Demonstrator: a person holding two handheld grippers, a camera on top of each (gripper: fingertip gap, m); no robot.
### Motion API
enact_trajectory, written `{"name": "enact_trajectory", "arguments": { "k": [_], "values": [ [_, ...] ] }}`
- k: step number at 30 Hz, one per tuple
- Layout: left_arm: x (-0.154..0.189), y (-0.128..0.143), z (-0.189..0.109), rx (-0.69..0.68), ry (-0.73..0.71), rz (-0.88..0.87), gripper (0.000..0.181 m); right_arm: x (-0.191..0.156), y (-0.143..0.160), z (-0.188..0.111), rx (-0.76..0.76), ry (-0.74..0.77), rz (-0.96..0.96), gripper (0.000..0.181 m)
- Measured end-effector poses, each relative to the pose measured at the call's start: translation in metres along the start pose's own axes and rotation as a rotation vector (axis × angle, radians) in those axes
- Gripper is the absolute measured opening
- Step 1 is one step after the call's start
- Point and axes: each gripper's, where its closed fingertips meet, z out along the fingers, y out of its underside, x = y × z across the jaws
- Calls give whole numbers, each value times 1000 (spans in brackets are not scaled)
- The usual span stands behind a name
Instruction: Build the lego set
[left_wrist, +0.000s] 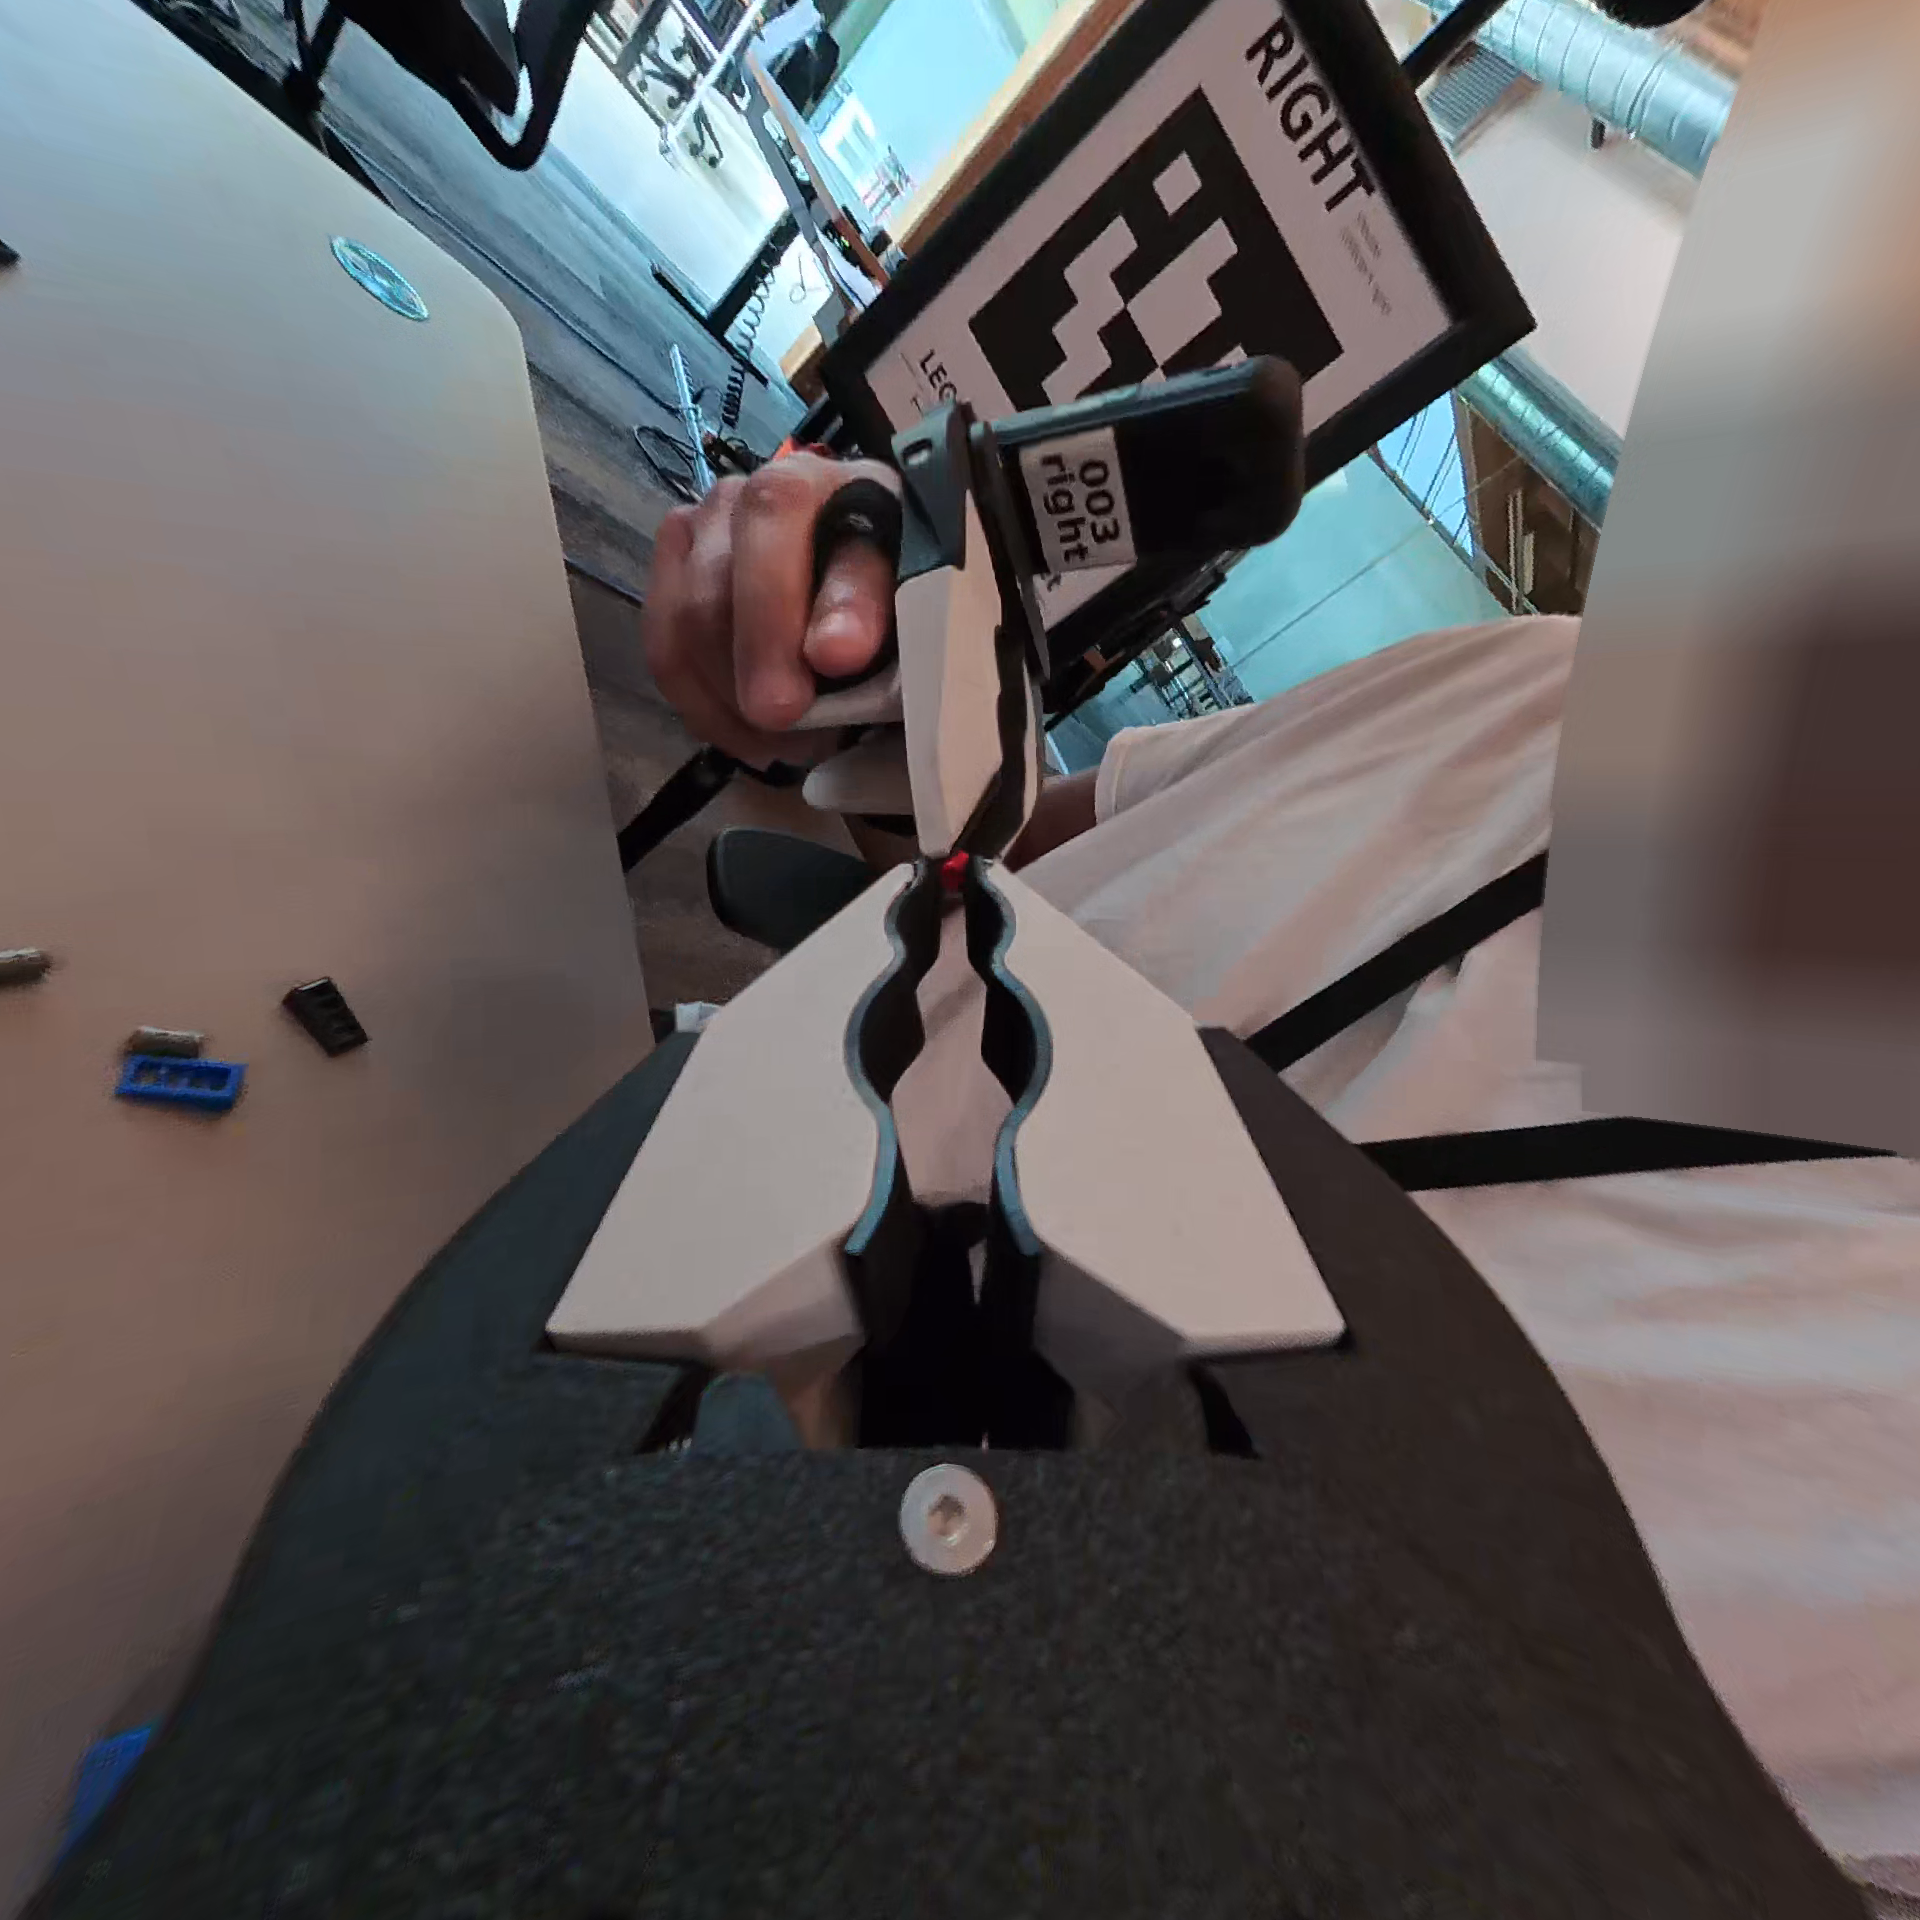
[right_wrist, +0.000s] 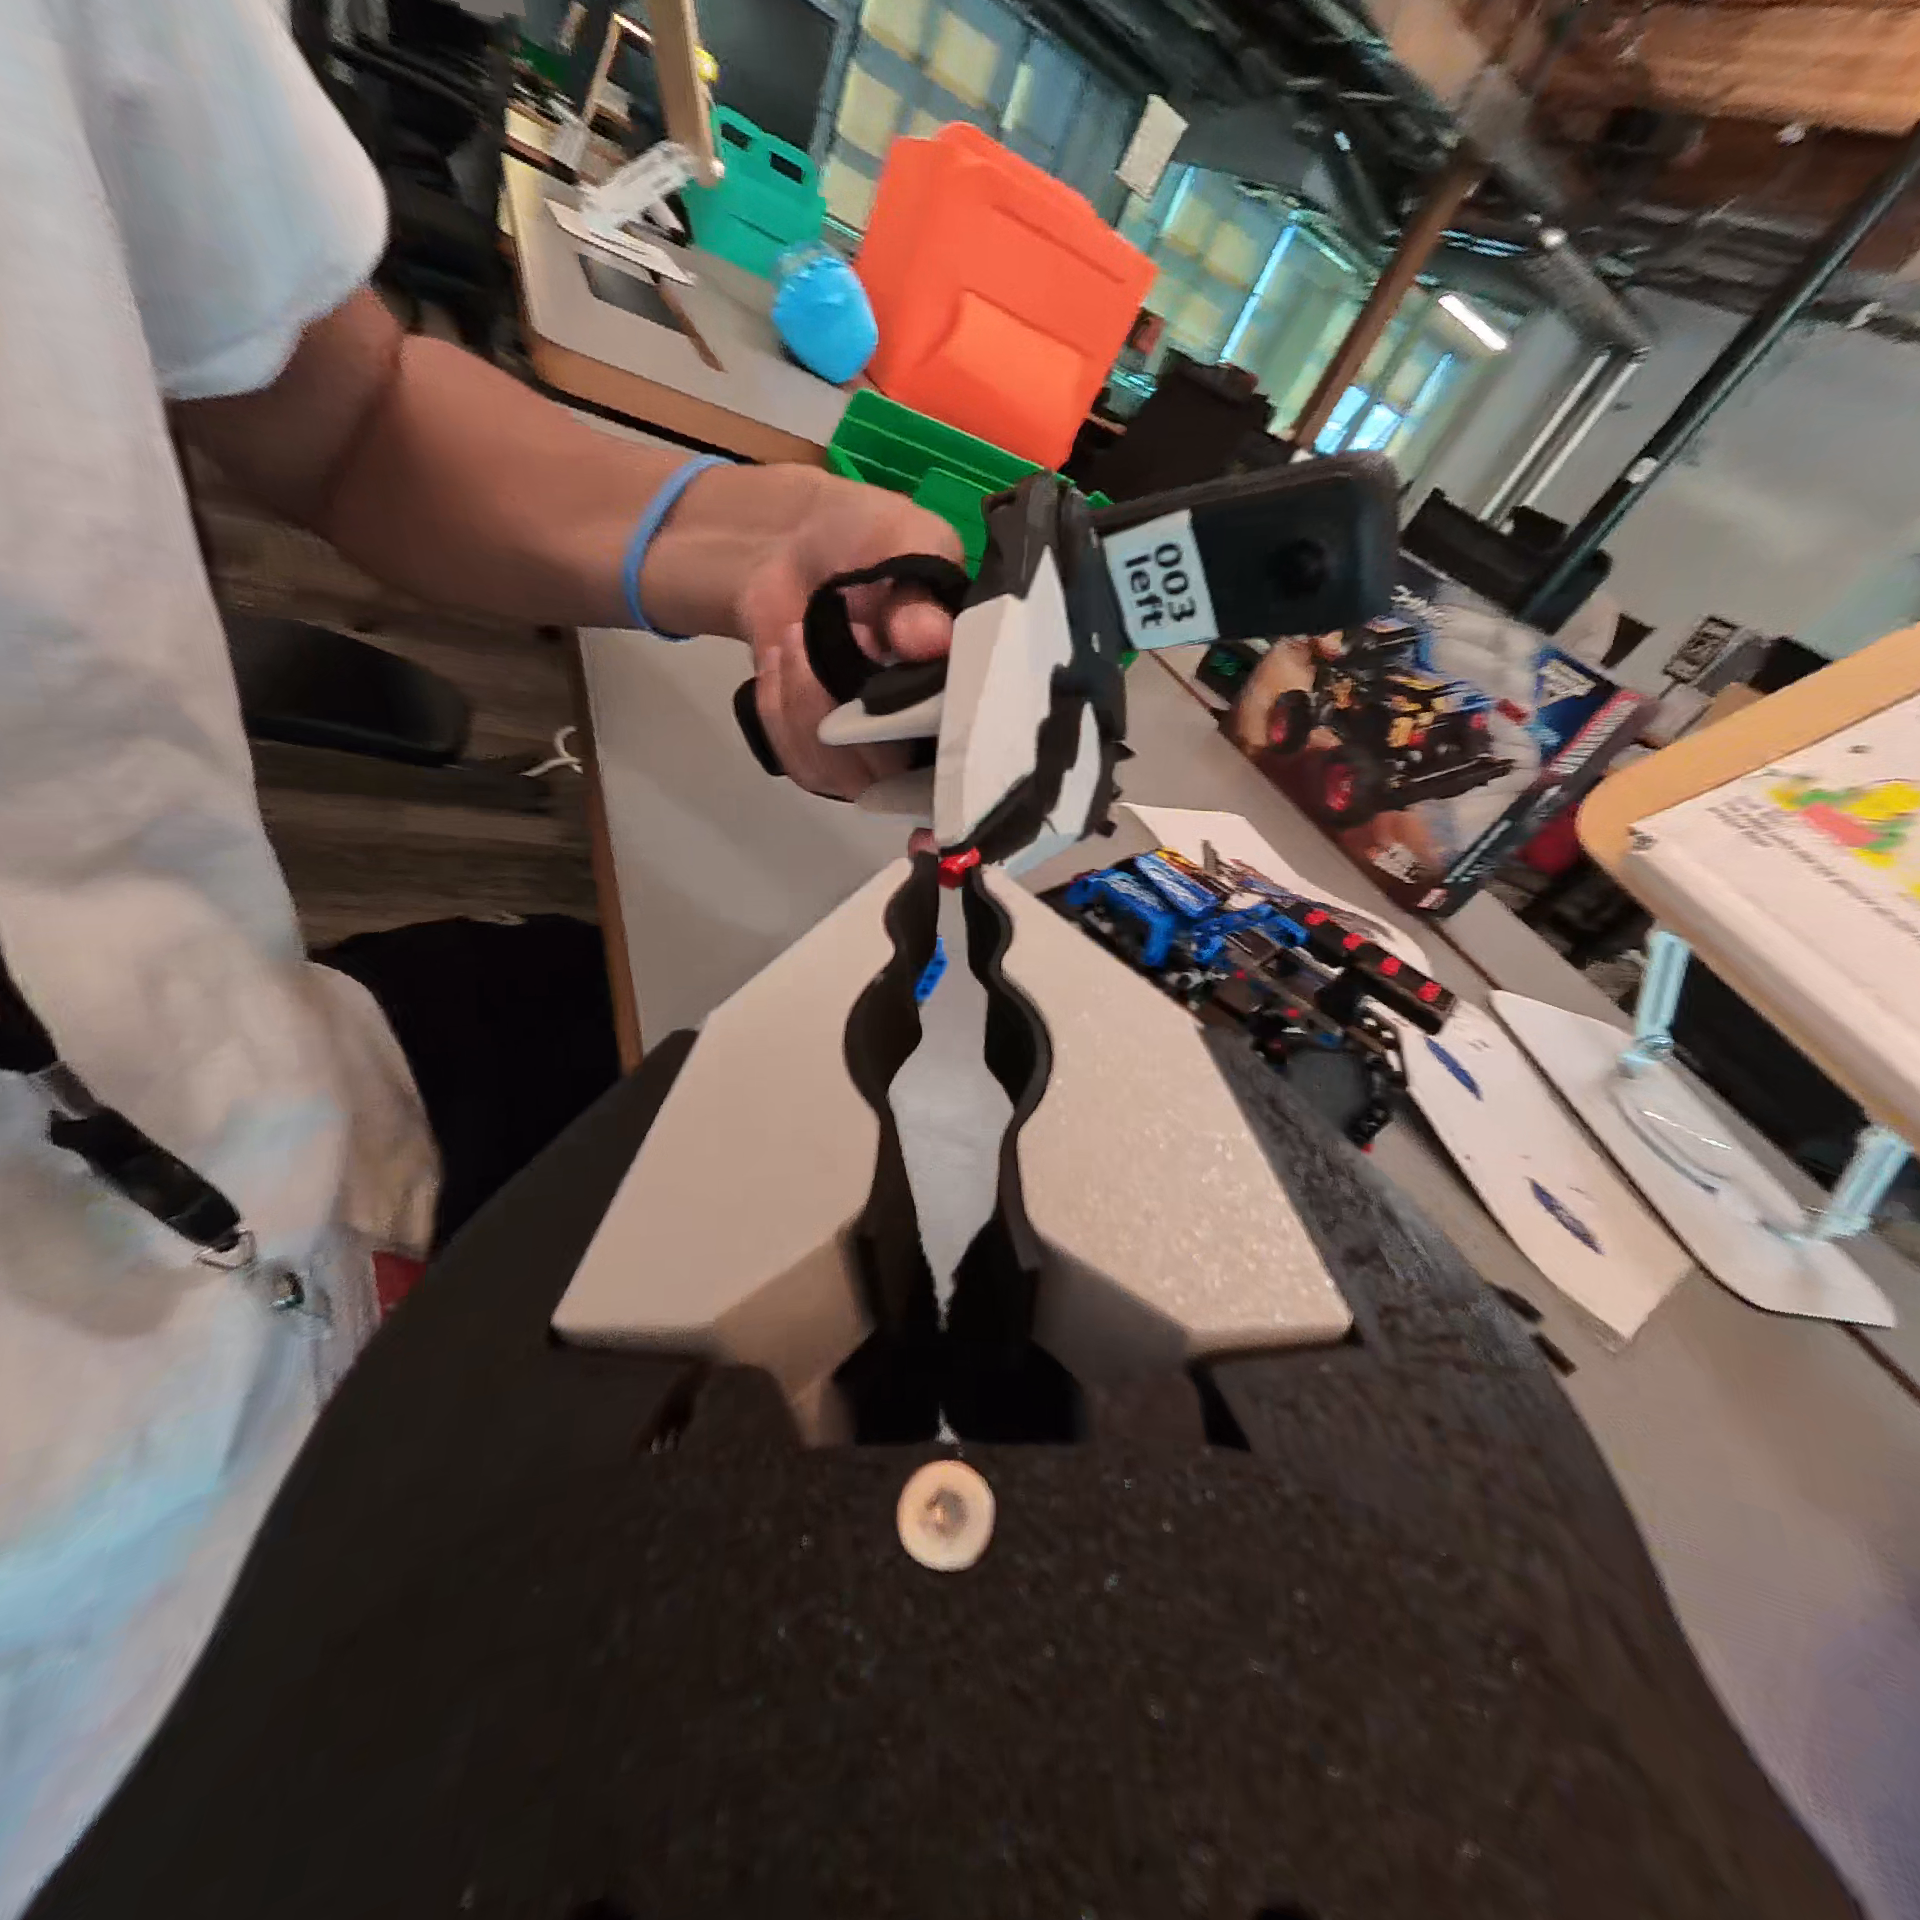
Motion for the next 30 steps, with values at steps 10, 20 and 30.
{"name": "enact_trajectory", "arguments": {
  "k": [10, 20, 30],
  "values": [
    [2, 8, -2, 17, 56, -57, 2, -1, 2, 4, -31, 233, -161, 4],
    [13, 79, 34, -213, 86, -177, 2, -81, 16, -14, -42, 437, 61, 5],
    [31, 77, 99, -348, 152, -214, 2, -99, 4, -82, -49, 576, 13, 5]
  ]
}}
